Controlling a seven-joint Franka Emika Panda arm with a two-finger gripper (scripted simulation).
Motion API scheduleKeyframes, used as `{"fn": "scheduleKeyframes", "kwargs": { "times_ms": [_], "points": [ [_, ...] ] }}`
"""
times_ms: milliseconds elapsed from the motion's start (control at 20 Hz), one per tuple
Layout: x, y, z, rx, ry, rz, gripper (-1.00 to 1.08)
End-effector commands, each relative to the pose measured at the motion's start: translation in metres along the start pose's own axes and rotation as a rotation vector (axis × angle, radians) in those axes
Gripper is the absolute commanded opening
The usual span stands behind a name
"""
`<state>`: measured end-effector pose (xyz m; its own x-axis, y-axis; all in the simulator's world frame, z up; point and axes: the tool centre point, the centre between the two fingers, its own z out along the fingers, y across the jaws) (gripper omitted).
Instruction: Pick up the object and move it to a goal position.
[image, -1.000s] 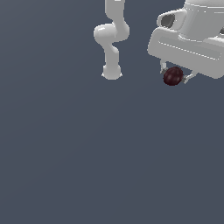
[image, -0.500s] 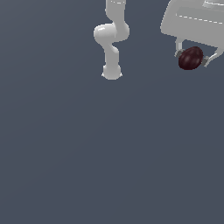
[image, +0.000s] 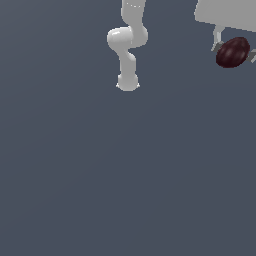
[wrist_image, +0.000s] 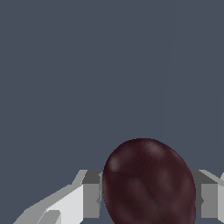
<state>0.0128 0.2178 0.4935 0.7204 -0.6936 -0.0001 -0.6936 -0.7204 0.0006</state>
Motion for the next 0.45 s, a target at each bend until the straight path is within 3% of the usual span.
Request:
{"fn": "scheduleKeyframes", "kwargs": {
  "times_ms": [0, 400],
  "points": [
    [-0.0002, -0.0016, -0.0048, 0.001, 0.000, 0.000, -1.00],
    [-0.0004, -0.0036, -0.0097, 0.001, 0.000, 0.000, -1.00]
  ]
}}
